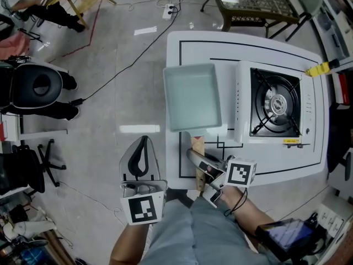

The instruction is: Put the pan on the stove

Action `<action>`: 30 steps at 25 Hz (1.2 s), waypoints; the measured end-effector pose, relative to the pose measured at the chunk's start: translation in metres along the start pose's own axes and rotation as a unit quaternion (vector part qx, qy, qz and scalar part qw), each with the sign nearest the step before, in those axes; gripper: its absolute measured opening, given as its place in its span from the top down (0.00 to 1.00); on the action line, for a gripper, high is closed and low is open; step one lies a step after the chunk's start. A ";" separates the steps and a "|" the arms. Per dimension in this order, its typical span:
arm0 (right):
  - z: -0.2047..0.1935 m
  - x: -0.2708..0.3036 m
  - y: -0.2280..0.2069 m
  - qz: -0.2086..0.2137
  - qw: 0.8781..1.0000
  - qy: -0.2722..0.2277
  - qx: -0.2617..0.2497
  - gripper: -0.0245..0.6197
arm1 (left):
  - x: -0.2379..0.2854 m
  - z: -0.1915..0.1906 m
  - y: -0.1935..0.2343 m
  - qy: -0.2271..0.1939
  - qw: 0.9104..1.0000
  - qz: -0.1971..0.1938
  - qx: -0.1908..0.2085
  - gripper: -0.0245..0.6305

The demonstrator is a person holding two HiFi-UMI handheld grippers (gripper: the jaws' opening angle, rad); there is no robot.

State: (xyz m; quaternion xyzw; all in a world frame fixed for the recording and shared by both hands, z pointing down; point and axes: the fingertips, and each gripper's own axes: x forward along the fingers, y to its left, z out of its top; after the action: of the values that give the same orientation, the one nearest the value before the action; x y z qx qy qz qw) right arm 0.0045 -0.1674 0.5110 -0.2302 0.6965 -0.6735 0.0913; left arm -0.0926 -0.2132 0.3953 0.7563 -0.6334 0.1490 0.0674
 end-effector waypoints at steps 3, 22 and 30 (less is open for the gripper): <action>0.003 -0.004 0.015 0.008 1.000 -0.003 -0.002 0.76 | -0.003 0.007 -0.004 -0.004 1.000 -0.003 -0.001 0.93; 0.037 -0.052 0.064 0.019 0.999 -0.035 -0.025 0.76 | 0.005 0.052 -0.043 -0.045 0.999 -0.026 0.001 0.93; 0.058 -0.093 0.062 0.013 0.998 -0.054 -0.025 0.76 | 0.020 0.065 -0.089 -0.051 0.997 -0.052 0.007 0.93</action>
State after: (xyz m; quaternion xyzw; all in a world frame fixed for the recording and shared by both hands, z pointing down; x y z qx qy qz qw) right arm 0.0991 -0.1794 0.4286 -0.2597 0.7100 -0.6412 0.1318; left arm 0.0068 -0.2339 0.3474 0.7955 -0.5946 0.1107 0.0374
